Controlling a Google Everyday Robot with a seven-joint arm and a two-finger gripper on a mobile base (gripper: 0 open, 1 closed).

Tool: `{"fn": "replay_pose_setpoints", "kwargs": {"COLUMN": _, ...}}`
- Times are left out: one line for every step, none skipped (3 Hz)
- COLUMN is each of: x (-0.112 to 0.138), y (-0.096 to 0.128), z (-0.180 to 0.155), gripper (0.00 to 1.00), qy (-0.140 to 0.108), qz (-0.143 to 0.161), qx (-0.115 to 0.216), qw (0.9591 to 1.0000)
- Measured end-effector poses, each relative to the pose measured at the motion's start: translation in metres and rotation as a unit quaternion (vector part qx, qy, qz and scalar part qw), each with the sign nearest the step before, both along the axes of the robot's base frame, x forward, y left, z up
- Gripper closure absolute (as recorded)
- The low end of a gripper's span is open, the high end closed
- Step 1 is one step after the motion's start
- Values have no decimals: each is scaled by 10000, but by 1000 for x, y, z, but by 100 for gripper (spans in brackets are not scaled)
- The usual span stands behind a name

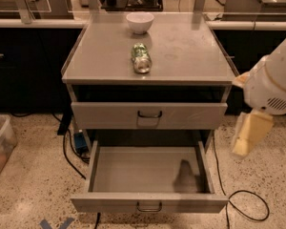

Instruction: Close middle drawer

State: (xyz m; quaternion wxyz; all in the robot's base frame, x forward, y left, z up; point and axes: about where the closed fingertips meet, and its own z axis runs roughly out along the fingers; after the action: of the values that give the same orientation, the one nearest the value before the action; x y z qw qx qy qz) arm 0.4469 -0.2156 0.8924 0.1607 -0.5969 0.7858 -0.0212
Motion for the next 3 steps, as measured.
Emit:
{"fn": "replay_pose_setpoints", "kwargs": {"x": 13, "y": 13, "z": -61, "gripper": 19, "qy": 305, "qz": 176, "qx": -21, "qw": 9994}}
{"fn": "replay_pose_setpoints", "kwargs": {"x": 14, "y": 12, "z": -65, "gripper": 43, "qy": 332, "qz": 175, "qx": -13, "qw": 9993}}
{"fn": "replay_pose_setpoints", "kwargs": {"x": 14, "y": 12, "z": -65, "gripper": 66, "qy": 332, "qz": 175, "qx": -13, "qw": 9993}}
